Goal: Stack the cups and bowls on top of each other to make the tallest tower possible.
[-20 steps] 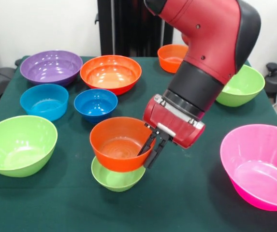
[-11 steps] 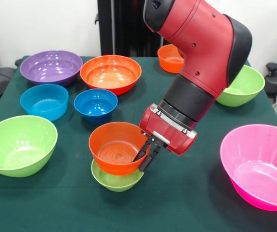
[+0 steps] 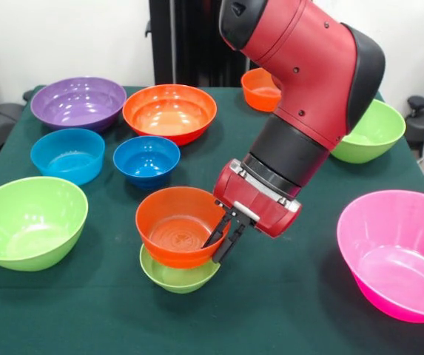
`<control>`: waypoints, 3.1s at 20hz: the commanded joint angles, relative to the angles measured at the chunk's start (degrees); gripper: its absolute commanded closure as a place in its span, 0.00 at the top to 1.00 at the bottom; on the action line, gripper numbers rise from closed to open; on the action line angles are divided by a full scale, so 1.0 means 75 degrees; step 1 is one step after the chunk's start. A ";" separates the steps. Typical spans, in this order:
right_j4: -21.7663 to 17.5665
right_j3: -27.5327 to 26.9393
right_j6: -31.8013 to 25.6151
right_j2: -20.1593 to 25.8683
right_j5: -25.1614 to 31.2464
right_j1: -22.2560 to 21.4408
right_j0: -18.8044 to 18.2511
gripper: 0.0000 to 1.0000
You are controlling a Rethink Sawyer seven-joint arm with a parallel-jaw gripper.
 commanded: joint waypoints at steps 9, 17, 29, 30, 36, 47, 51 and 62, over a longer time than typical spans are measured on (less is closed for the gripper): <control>-0.0668 0.0423 0.0438 0.1237 -0.0397 -0.0330 -0.0299 0.00; -0.0738 0.0369 0.0533 0.1210 -0.0497 -0.0230 -0.0344 0.00; -0.0498 0.0094 0.0826 0.1021 -0.0365 0.0047 -0.0258 0.00; -0.0465 0.0055 0.0854 0.0981 -0.0336 0.0089 -0.0241 0.00; -0.0246 -0.0156 0.1045 0.0751 -0.0107 0.0298 -0.0115 0.00; 0.0055 -0.0565 0.1221 0.0454 0.0182 0.0622 -0.0034 0.00; 0.0169 -0.0648 0.1257 0.0368 0.0325 0.0662 0.0004 0.00; 0.0461 -0.0985 0.1377 0.0107 0.0680 0.0827 0.0052 0.00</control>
